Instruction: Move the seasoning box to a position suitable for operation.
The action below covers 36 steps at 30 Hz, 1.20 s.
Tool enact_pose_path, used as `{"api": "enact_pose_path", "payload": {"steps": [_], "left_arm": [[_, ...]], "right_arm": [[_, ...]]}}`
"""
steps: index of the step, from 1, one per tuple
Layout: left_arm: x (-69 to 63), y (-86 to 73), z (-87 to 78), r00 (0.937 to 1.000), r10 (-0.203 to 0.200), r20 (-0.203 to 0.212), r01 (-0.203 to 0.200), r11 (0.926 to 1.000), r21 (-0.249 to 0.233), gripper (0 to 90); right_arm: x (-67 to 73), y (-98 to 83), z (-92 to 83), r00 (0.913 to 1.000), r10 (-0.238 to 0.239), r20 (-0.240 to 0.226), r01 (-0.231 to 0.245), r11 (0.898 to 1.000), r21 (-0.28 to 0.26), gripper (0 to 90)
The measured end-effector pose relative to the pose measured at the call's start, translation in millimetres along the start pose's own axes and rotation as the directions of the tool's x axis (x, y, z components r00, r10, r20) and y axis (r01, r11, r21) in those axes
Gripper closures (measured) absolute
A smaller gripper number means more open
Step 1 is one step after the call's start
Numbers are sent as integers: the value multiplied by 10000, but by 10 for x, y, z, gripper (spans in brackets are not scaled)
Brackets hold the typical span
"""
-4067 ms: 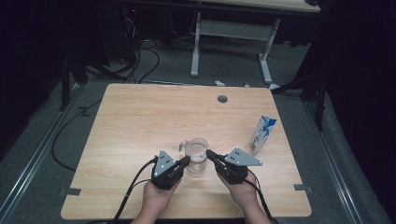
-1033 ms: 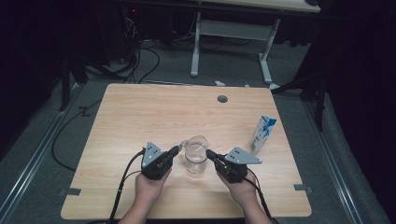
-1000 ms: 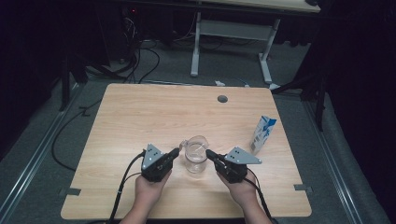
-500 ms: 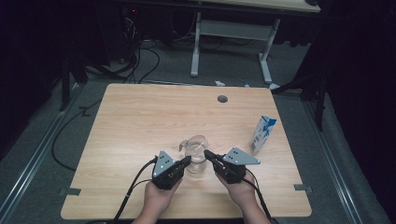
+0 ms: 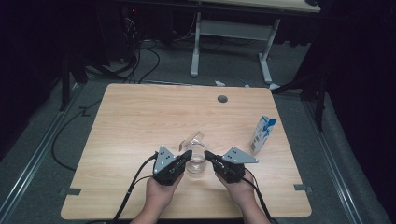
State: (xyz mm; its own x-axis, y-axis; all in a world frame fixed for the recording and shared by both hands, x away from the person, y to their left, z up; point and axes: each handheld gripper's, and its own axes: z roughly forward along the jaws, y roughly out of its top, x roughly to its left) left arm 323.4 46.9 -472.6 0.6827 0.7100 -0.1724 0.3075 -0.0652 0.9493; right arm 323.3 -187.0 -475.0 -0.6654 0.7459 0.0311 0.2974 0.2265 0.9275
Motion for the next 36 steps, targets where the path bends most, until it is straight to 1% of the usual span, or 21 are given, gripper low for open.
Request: {"api": "enact_pose_path", "payload": {"steps": [5, 6, 9, 10, 11, 14, 21, 27, 28, 29, 30, 31, 32, 33, 34, 35, 36], "left_arm": [[36, 19, -2, 9999, -22, -161, 20, 9999, -122, 898], [45, 23, -3, 9998, -23, -198, 21, 9999, -124, 898], [86, 36, -8, 9993, -78, -370, 71, 9998, -183, 898], [86, 36, -8, 9993, -78, -370, 71, 9998, -183, 898], [112, 47, -13, 9988, -42, -492, 29, 9996, -266, 898], [126, 53, -23, 9985, -114, -528, 102, 9997, -236, 898], [201, 61, -37, 9964, -170, -836, 148, 9995, -275, 898], [204, 35, -61, 9970, -88, -767, 73, 9998, -192, 883], [206, 21, -74, 9974, -47, -716, 37, 9999, -152, 883], [208, 2, -93, 9976, 48, -696, -53, 10000, -61, 862], [216, -22, -118, 9970, 209, -739, -207, 9998, 38, 862], [268, -83, -176, 9959, 412, -800, -387, 9987, 330, 834], [268, -83, -176, 9959, 412, -800, -387, 9987, 330, 809], [351, -157, -244, 9934, 589, -987, -518, 9960, 730, 784], [351, -157, -244, 9934, 589, -987, -518, 9960, 730, 767], [439, -242, -310, 9914, 666, -1128, -532, 9915, 1184, 762], [481, -284, -352, 9900, 703, -1224, -529, 9887, 1403, 750]], "right_arm": [[14, -20, 19, 10000, -46, 39, 45, 9999, 106, 897], [8, -30, 19, 10000, -30, -4, 30, 10000, 30, 898], [8, -33, 18, 10000, -58, 0, 58, 10000, 11, 898], [8, -33, 18, 10000, -58, 0, 58, 10000, 11, 898], [7, -36, 18, 10000, -64, -5, 64, 10000, -9, 898], [8, -37, 18, 10000, -72, 2, 72, 10000, -14, 898], [13, -42, 17, 10000, -91, 13, 91, 10000, -41, 898], [12, -41, 17, 10000, -85, 11, 85, 10000, -47, 897], [12, -41, 17, 10000, -85, 11, 85, 10000, -47, 897], [14, -38, 10, 10000, -69, 1, 69, 10000, -3, 881], [14, -38, 10, 10000, -69, 1, 69, 10000, -3, 881], [6, -32, -10, 10000, -61, 75, 62, 10000, -47, 857], [6, -32, -10, 10000, -61, 75, 62, 10000, -47, 857], [-30, -25, -46, 9998, 40, 170, -38, 9999, -133, 839], [-30, -25, -46, 9998, 40, 170, -38, 9999, -133, 839], [-82, -31, -87, 9993, 163, 344, -157, 9997, -176, 815], [-113, -40, -106, 9987, 248, 450, -240, 9995, -188, 805]]}}
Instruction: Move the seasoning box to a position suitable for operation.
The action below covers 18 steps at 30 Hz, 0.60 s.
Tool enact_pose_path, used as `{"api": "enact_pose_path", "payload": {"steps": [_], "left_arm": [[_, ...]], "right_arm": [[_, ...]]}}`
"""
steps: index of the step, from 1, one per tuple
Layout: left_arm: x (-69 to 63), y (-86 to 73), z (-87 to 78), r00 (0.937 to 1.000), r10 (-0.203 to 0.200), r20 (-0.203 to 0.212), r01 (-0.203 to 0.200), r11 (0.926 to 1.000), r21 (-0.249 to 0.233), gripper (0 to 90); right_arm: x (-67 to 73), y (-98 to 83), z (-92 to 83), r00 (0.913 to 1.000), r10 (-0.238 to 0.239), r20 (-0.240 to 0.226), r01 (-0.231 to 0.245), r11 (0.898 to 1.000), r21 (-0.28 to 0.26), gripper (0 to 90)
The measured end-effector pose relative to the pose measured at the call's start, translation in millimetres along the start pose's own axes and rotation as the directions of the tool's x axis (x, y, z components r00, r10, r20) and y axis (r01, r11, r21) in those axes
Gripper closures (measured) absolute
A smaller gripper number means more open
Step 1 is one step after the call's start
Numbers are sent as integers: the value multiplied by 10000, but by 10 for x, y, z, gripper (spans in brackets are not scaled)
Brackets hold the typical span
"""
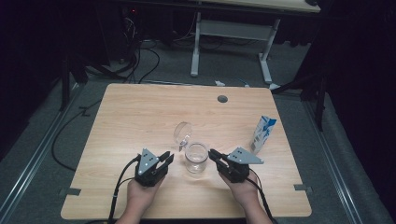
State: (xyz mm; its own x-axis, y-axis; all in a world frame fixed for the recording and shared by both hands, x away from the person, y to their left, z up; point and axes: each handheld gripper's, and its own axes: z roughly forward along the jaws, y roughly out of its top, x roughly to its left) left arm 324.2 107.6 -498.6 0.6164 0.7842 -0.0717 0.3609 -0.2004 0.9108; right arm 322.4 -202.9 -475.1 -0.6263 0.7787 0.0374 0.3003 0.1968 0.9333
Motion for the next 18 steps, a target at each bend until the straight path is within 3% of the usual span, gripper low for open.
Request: {"api": "enact_pose_path", "payload": {"steps": [4, 9, 10, 11, 13, 15, 17, 18], "left_arm": [[112, -189, -114, 9996, 65, -281, -50, 9985, 538, 672], [158, -288, -157, 9996, 121, -241, -99, 9958, 916, 579], [160, -314, -180, 9990, 378, -228, -353, 9943, 1007, 562], [160, -314, -180, 9990, 378, -228, -353, 9943, 1007, 547], [190, -360, -207, 9973, 714, -156, -689, 9896, 1261, 514], [208, -365, -218, 9966, 806, -186, -774, 9880, 1340, 491], [294, -381, -287, 9978, 603, -262, -568, 9912, 1196, 478], [294, -381, -287, 9978, 603, -262, -568, 9912, 1196, 478]], "right_arm": [[-125, -65, -61, 9988, 304, 376, -308, 9995, 106, 753], [-241, -150, -119, 9933, 514, 1036, -545, 9982, 269, 710], [-305, -206, -158, 9872, 680, 1443, -731, 9969, 304, 693], [-305, -206, -158, 9872, 680, 1443, -731, 9969, 304, 693], [-396, -258, -220, 9753, 747, 2080, -835, 9959, 339, 662], [-449, -260, -273, 9672, 687, 2444, -795, 9962, 348, 658], [-499, -271, -348, 9582, 731, 2766, -817, 9965, 195, 634], [-499, -271, -348, 9582, 731, 2766, -817, 9965, 195, 634]]}}
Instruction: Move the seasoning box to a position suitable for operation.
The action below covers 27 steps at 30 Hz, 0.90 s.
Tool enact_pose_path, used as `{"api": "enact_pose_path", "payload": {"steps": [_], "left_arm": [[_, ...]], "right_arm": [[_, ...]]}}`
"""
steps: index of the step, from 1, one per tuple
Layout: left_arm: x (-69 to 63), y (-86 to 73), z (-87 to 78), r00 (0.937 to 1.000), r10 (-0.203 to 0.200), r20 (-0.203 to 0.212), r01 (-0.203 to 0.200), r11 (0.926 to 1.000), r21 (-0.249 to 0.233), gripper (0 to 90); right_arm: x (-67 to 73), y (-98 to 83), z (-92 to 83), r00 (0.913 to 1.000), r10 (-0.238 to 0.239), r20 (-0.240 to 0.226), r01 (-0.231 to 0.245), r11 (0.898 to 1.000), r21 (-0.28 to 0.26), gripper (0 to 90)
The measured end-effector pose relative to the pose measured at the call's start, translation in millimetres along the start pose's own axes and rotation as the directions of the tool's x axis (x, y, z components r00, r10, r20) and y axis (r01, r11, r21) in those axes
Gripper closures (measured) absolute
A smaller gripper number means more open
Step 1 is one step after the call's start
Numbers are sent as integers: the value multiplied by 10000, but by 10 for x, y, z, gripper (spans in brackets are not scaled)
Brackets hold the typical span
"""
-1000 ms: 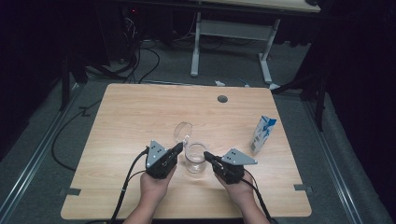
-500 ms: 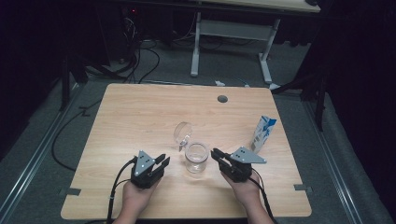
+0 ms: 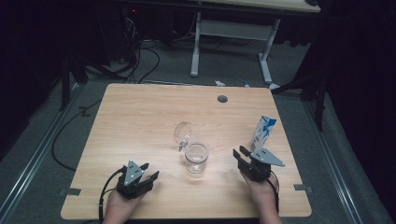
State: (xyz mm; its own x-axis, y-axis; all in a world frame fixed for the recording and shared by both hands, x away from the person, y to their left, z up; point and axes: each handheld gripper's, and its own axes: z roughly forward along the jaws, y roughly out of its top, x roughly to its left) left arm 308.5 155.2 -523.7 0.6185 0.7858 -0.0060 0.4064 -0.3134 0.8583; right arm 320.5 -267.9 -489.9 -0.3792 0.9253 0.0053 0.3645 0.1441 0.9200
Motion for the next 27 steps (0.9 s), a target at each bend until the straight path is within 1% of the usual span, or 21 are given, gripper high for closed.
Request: {"api": "enact_pose_path", "payload": {"steps": [1, 2, 3, 4, 5, 6, 7, 8, 9, 12, 13, 16, 17, 18, 19, 20, 21, 22, 24, 25, 27], "left_arm": [[58, -29, -35, 9996, -289, -22, 289, 9995, -158, 478], [58, -29, -35, 9996, -289, -22, 289, 9995, -158, 475], [83, -36, -43, 9992, -400, -56, 399, 9989, -227, 475], [106, -38, -52, 9989, -474, -53, 472, 9985, -293, 473], [137, -39, -63, 9975, -697, -90, 692, 9967, -419, 472], [146, -38, -67, 9968, -792, -56, 789, 9958, -461, 472], [146, -38, -67, 9968, -792, -56, 789, 9958, -461, 472], [146, -39, -65, 9964, -846, -38, 843, 9953, -470, 472], [142, -41, -58, 9965, -836, -52, 833, 9956, -430, 474], [132, -42, -43, 9965, -833, -85, 829, 9957, -415, 474], [127, -37, -44, 9961, -881, -106, 874, 9949, -508, 474], [126, -35, -48, 9962, -859, -135, 850, 9947, -585, 474], [131, -40, -49, 9965, -829, -142, 820, 9949, -579, 474], [131, -40, -49, 9965, -829, -142, 820, 9949, -579, 474], [136, -44, -49, 9963, -851, -150, 840, 9947, -585, 474], [146, -50, -50, 9956, -926, -149, 914, 9938, -635, 474], [151, -51, -55, 9957, -920, -131, 909, 9938, -646, 474], [154, -52, -58, 9957, -916, -128, 906, 9937, -658, 474], [156, -54, -63, 9955, -934, -145, 923, 9935, -671, 474], [158, -55, -68, 9955, -930, -182, 915, 9934, -689, 474], [152, -54, -70, 9954, -937, -181, 922, 9932, -715, 474]], "right_arm": [[-80, -35, -51, 9990, 239, 367, -237, 9997, -58, 596], [-120, -57, -67, 9982, 321, 508, -321, 9995, -3, 585], [-120, -57, -67, 9982, 321, 508, -321, 9995, -3, 585], [-156, -79, -80, 9969, 376, 696, -381, 9993, 57, 572], [-217, -112, -103, 9937, 417, 1044, -443, 9987, 233, 531], [-238, -120, -123, 9909, 438, 1270, -471, 9986, 233, 518], [-238, -120, -123, 9909, 438, 1270, -471, 9986, 233, 518], [-265, -123, -143, 9890, 477, 1401, -511, 9985, 211, 500], [-319, -114, -170, 9849, 685, 1593, -730, 9971, 227, 458], [-370, -86, -173, 9823, 755, 1715, -797, 9967, 177, 432], [-407, -42, -154, 9775, 793, 1957, -831, 9965, 116, 425], [-456, 6, -107, 9744, 849, 2083, -882, 9961, 67, 412], [-499, 47, -49, 9710, 815, 2246, -866, 9962, 128, 409], [-517, 64, -20, 9685, 816, 2353, -879, 9960, 167, 417], [-517, 64, -20, 9685, 816, 2353, -879, 9960, 167, 417], [-548, 84, 22, 9625, 738, 2609, -826, 9963, 228, 451], [-559, 88, 36, 9612, 667, 2677, -770, 9966, 285, 479], [-562, 89, 47, 9602, 594, 2728, -722, 9967, 371, 495], [-565, 86, 53, 9589, 514, 2792, -659, 9969, 429, 590], [-566, 84, 45, 9589, 501, 2794, -646, 9970, 428, 610], [-569, 79, 19, 9600, 595, 2736, -736, 9964, 414, 664]]}}
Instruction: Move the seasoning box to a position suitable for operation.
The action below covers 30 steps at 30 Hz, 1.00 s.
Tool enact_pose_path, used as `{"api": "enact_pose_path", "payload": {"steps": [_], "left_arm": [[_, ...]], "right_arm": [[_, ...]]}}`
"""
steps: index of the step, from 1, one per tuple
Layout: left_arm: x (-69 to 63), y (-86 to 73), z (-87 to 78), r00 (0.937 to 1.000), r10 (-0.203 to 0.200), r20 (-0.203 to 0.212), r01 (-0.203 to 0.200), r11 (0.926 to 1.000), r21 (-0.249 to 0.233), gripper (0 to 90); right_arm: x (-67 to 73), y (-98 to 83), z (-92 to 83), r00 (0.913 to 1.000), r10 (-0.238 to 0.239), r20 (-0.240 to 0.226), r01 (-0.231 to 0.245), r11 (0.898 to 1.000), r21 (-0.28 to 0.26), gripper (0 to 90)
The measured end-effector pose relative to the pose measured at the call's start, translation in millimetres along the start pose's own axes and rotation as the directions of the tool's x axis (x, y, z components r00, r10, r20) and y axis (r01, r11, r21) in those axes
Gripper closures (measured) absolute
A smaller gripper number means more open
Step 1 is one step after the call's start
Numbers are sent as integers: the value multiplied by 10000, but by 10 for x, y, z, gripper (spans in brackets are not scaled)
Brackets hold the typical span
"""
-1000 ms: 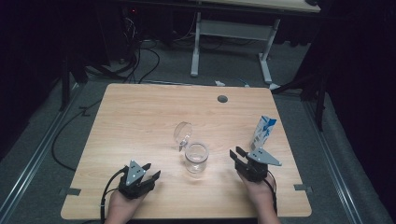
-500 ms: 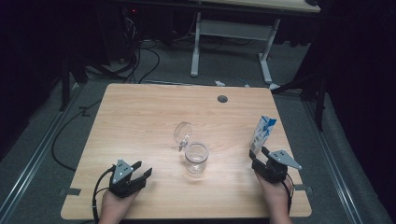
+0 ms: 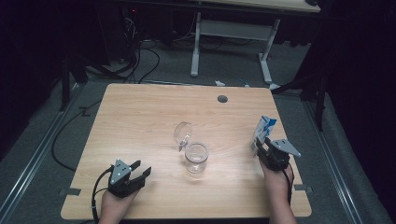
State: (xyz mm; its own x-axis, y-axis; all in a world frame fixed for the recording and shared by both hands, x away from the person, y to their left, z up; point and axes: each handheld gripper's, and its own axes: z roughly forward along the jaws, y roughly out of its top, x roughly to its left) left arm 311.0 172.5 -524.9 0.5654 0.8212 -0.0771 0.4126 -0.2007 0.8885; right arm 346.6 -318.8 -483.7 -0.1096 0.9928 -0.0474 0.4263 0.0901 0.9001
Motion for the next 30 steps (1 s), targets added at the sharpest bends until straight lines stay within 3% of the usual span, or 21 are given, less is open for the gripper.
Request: {"api": "enact_pose_path", "payload": {"steps": [2, 6, 10, 15, 16, 18, 22, 23, 30], "left_arm": [[-3, 1, -1, 10000, 20, 14, -20, 10000, -6, 474], [-24, 0, 13, 9999, 87, 110, -88, 9999, 50, 474], [-28, 1, 19, 9999, 109, 85, -109, 9999, 56, 474], [-27, -2, 24, 9999, 97, 142, -99, 9999, 91, 474], [-28, -2, 26, 9999, 99, 119, -101, 9999, 91, 474], [-28, -2, 27, 9999, 83, 122, -84, 9999, 90, 474], [-26, -9, 28, 9999, 79, 95, -80, 9999, 115, 473], [-22, -10, 28, 9999, 70, 96, -71, 9999, 123, 473], [-17, -7, 19, 9999, 59, 85, -59, 9999, 100, 472]], "right_arm": [[-11, -5, -11, 10000, -56, -54, 56, 10000, -16, 690], [-64, -40, -70, 9995, -321, 81, 321, 9995, -40, 839], [-156, -69, -123, 9996, -294, -4, 294, 9996, -43, 882], [-270, -108, -165, 9998, -115, -141, 113, 9998, -149, 872], [-299, -124, -153, 9993, 97, -356, -106, 9996, -247, 757], [-309, -131, -116, 9982, 189, -571, -205, 9995, -259, 640], [-327, -141, -45, 9963, 269, -812, -292, 9992, -274, 628], [-340, -146, -21, 9954, 242, -923, -295, 9980, -568, 589], [-337, -131, -28, 9961, 3, -882, -87, 9955, -947, 734]]}}
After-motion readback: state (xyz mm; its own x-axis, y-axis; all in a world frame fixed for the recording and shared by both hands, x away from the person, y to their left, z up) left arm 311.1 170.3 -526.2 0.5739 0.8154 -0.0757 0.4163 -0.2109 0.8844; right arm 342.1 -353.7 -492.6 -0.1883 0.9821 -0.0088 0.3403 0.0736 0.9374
